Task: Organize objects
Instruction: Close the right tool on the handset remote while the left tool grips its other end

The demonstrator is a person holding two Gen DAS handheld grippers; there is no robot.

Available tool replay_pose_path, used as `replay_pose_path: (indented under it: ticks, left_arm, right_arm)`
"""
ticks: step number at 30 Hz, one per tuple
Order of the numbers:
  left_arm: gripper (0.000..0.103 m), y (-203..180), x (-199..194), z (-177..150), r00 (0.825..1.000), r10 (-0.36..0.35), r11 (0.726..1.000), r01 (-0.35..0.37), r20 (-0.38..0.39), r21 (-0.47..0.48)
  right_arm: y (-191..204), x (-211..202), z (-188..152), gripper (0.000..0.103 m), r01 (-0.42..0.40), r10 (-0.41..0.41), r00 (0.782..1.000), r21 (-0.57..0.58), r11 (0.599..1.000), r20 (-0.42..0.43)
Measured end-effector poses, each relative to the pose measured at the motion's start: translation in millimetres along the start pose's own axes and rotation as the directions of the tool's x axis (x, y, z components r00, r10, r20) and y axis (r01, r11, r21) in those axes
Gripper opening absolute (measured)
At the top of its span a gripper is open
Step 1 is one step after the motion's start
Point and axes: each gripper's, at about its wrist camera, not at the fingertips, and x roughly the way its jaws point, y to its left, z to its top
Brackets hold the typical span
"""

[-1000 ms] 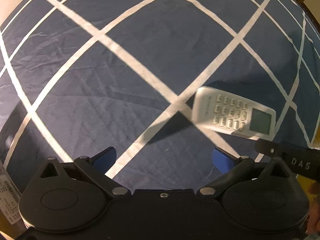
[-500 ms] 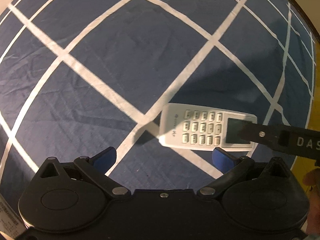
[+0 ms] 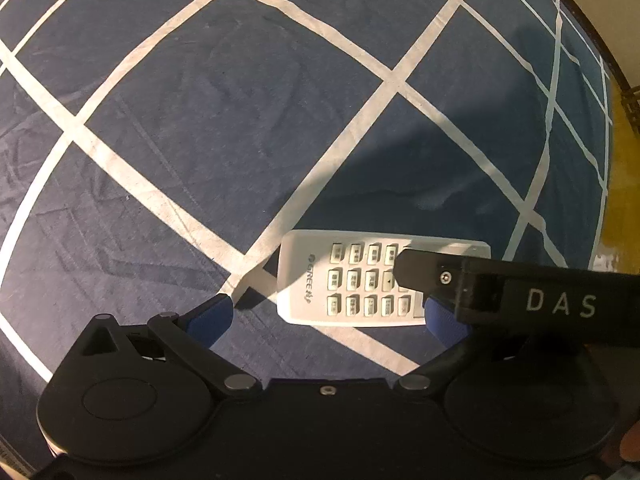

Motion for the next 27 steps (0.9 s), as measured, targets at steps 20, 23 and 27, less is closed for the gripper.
replay_pose_path:
  ticks: [20, 23, 27]
  left_arm:
    - [0.082, -11.3, -1.9, -1.0, 1.0, -0.007, 1.0, 0.007, -0.003, 0.019]
    - [0.081, -10.0, -5.6, -2.8, 1.0, 0.0, 1.0, 0.0, -0.001, 0.012]
    - [0.081, -7.8, -13.6, -6.0, 1.0, 0.008, 1.0, -0.008, 0.012, 0.009]
  right_arm:
    - [8.3, 0.1, -1.0, 0.069, 0.033, -0.033, 0.999, -0.063, 0.997, 0.004]
    - [9.6, 0.0, -1.8, 0.069, 0.031, -0.031, 1.0, -0.07, 0.997, 0.006]
    - [13.6, -4.9, -2.9, 0.069, 0.019, -0.018, 1.0, -0.087, 0.996, 0.012]
